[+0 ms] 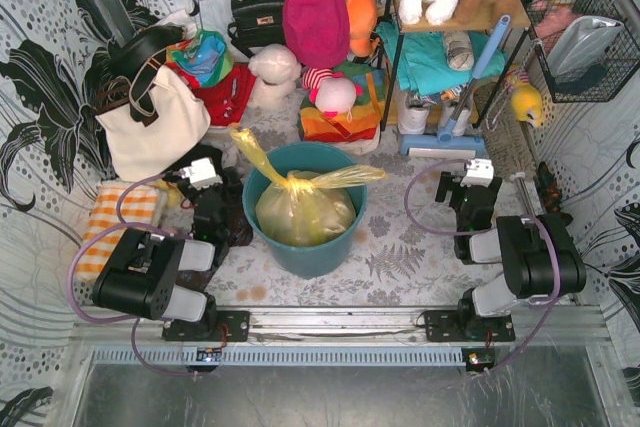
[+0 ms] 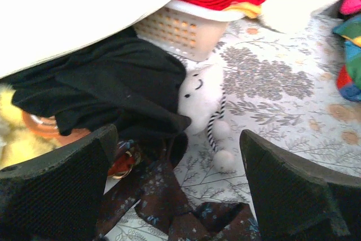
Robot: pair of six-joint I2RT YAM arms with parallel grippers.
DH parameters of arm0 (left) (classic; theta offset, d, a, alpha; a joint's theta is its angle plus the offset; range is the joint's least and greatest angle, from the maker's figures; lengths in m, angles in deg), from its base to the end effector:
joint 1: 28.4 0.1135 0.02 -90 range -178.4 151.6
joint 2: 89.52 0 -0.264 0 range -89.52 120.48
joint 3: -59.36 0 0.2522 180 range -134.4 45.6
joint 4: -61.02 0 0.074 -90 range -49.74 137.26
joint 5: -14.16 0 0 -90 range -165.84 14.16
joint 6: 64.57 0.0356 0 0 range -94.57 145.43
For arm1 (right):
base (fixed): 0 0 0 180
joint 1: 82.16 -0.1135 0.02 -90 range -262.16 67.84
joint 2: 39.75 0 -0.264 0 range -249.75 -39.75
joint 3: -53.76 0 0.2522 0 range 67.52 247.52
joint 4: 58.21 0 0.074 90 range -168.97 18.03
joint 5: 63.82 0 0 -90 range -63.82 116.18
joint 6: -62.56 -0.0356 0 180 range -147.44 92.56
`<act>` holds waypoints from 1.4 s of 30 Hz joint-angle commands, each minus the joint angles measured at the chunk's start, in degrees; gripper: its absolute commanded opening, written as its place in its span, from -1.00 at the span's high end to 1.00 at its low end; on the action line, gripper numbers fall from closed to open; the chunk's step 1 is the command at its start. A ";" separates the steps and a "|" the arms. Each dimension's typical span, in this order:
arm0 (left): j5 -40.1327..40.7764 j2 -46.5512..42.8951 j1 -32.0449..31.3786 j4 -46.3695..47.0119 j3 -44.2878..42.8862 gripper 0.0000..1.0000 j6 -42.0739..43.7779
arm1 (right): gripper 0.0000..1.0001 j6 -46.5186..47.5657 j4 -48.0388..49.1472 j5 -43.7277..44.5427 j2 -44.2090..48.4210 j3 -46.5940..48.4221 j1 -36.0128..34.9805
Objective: Tie the trash bag
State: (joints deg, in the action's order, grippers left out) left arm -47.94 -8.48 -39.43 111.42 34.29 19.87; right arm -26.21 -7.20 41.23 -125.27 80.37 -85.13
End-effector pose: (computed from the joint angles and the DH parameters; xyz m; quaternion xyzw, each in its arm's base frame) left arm 0.2240 -0.0267 0.1550 -0.1275 0.7257 0.0826 0.6710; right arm 0.2371 0.0030 0.1458 0.0585 0.7503 -0.0889 0.6525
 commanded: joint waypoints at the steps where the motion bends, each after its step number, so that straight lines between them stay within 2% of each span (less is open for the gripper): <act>1: -8.68 0.45 1.29 7.58 1.12 -0.95 2.89 | -0.94 2.24 9.69 -6.51 -2.04 -2.27 0.24; 6: -14.39 3.94 2.65 12.33 2.33 -0.96 4.17 | -0.93 2.17 10.84 -6.60 -2.84 -2.12 0.32; 7: -14.41 2.83 2.72 9.19 1.81 -0.96 3.34 | -0.94 2.05 10.48 -6.40 -2.64 -2.15 0.32; 9: -14.26 3.45 3.06 11.43 1.95 -0.96 3.41 | -0.93 2.05 10.73 -6.28 -2.78 -2.11 0.32; 42: -13.57 3.01 3.27 10.07 1.73 -0.96 2.60 | -0.94 2.20 11.11 -5.82 -2.73 -2.38 0.32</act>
State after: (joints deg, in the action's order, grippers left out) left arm -61.49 -5.42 -36.58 118.21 35.89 21.83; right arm -24.74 1.00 35.98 -127.78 78.33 -85.13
